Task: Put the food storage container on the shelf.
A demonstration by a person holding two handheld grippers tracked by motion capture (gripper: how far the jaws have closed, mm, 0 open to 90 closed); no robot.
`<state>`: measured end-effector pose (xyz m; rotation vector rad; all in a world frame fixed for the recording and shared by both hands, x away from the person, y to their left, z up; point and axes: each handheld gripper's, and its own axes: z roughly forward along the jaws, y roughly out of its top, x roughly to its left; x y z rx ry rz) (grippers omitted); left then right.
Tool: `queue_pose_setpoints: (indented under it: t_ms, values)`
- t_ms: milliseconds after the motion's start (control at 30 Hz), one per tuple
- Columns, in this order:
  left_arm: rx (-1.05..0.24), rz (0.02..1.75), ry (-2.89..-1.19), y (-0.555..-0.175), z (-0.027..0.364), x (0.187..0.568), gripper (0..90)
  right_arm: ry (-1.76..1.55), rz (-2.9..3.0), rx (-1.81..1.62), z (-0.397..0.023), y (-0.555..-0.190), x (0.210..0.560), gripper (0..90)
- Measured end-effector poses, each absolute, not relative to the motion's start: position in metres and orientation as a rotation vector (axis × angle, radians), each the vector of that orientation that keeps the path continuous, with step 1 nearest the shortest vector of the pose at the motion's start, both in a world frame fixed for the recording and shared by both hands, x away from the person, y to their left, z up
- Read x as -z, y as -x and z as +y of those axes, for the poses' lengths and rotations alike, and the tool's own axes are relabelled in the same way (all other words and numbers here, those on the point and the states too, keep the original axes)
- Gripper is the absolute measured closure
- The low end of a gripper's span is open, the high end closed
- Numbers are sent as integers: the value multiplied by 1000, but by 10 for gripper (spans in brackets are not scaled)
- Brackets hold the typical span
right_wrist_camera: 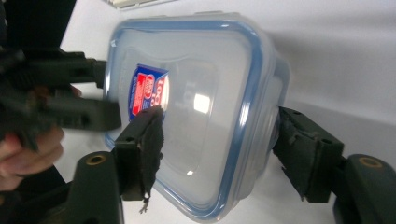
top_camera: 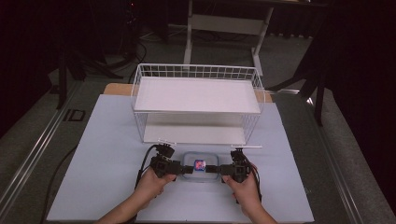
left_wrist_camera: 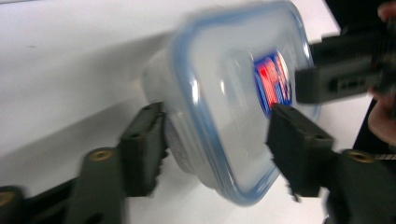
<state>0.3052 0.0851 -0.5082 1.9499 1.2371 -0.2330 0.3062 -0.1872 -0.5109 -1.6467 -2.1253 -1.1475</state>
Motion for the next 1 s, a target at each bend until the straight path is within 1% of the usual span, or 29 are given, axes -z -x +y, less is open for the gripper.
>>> queue_pose_setpoints:
  t_ms: [100,200,533,1000]
  values:
    - [184,1226,-1973,-301,82,505,426,1649,-2164,1141,-185,-302,507,367]
    - [167,1240,-1980,-297,81,502,444,1645,-2197,1138,-183,-299,505,368]
    - [102,1260,-1957,-295,82,498,443,1628,-2246,1176,-178,-300,501,367]
    - [5,1241,-1882,-313,97,473,449,1599,-2274,1299,-164,-323,476,365]
